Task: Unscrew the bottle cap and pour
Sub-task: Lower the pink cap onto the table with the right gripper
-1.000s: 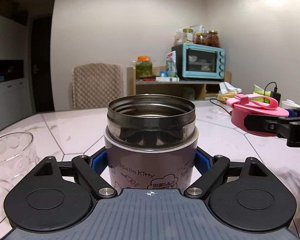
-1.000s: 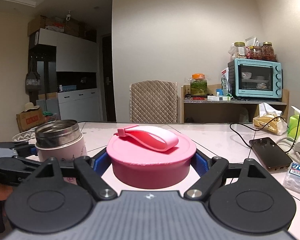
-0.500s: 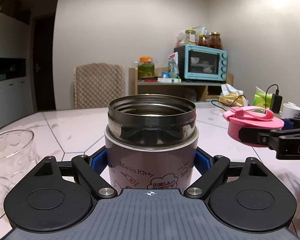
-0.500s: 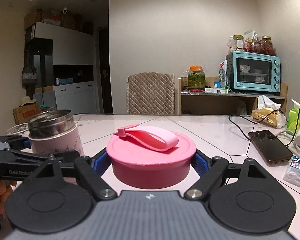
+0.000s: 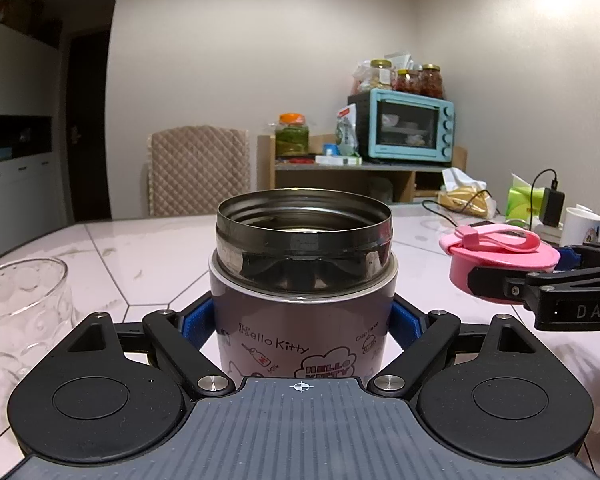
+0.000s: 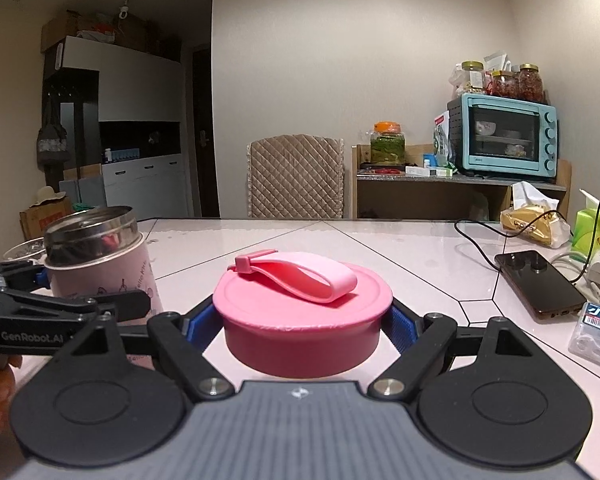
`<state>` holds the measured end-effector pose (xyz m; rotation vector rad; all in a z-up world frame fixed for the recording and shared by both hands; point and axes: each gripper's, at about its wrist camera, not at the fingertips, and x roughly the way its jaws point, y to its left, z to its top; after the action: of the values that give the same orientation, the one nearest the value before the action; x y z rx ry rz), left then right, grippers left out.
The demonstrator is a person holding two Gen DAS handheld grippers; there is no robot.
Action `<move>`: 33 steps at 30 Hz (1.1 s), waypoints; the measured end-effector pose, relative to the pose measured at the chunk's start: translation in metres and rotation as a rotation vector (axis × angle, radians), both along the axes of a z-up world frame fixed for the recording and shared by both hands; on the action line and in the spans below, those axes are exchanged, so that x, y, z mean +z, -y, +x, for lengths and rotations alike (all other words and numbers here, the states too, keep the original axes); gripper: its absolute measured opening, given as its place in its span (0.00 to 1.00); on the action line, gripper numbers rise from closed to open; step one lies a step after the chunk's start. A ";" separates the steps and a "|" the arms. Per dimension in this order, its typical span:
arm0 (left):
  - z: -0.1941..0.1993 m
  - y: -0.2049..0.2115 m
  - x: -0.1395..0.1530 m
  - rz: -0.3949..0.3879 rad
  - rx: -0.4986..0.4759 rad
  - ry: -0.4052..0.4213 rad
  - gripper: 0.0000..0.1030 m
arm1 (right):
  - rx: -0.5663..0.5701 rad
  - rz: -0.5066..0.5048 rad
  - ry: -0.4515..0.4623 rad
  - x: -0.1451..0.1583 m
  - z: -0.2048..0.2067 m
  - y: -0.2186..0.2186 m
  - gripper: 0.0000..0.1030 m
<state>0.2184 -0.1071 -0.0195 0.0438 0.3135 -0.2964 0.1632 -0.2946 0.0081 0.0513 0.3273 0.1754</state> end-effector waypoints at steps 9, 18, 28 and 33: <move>0.002 -0.004 -0.001 0.004 -0.006 -0.002 0.90 | -0.004 -0.005 -0.029 -0.004 0.003 -0.001 0.82; 0.003 -0.007 -0.001 0.006 -0.004 -0.002 0.91 | -0.017 -0.012 -0.052 -0.005 0.006 -0.002 0.82; 0.003 -0.012 -0.001 0.000 -0.005 -0.007 0.93 | -0.023 -0.034 -0.100 -0.008 0.014 -0.003 0.83; 0.002 -0.013 -0.001 0.000 -0.003 -0.007 0.93 | -0.022 -0.044 -0.125 -0.009 0.019 -0.003 0.83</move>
<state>0.2208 -0.0945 -0.0206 0.0429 0.3204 -0.2996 0.1821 -0.2916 -0.0010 0.0226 0.4553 0.1432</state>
